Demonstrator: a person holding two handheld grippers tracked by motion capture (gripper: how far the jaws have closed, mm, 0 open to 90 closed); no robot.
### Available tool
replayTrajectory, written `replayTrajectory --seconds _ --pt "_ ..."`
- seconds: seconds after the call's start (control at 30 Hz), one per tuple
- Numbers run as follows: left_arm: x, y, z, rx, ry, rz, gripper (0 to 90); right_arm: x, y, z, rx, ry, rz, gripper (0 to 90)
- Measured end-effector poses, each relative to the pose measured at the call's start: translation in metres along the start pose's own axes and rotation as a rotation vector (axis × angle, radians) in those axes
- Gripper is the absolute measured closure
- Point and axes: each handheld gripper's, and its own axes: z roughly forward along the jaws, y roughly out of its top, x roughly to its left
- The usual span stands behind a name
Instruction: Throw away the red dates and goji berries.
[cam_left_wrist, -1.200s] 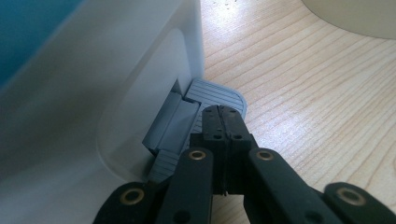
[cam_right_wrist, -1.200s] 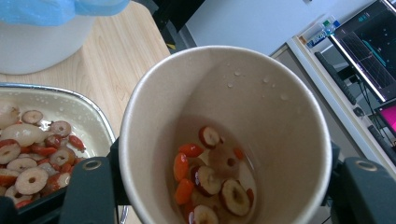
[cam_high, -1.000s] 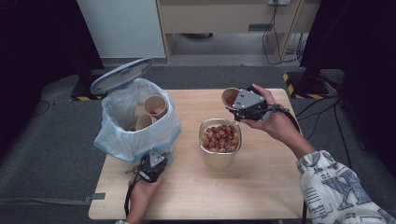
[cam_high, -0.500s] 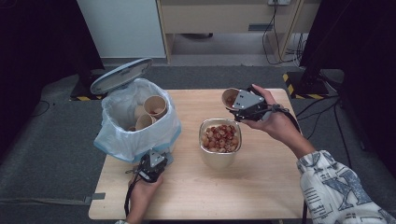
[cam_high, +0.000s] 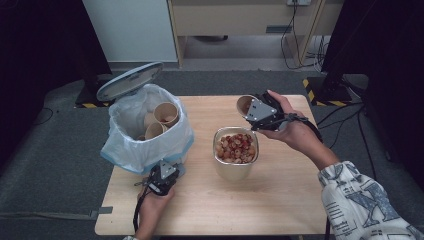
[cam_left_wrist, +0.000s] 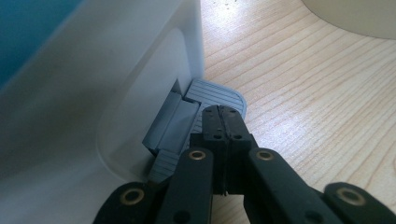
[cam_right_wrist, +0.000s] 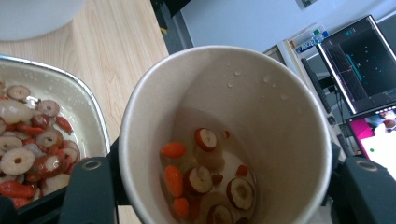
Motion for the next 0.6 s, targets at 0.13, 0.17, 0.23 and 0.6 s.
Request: replayTrajectory --seconds 0.13,0.17,0.23,0.6 --pt "-0.0001 0.0 0.0 0.0 0.0 0.0 89.4 0.0025 0.0019 -0.0001 0.017 -0.02 -0.057 34.6" --pt "-0.0001 0.0 0.0 0.0 0.0 0.0 89.4 0.0031 0.0024 -0.0003 0.024 -0.025 -0.067 34.6" --pt "0.0 0.0 0.0 0.0 0.0 0.0 89.4 0.0039 0.0035 -0.0005 0.023 -0.027 -0.075 34.6" --pt "0.0 0.0001 0.0 0.001 0.0 0.0 89.4 0.0035 0.0065 -0.0037 0.03 -0.036 -0.098 34.7"
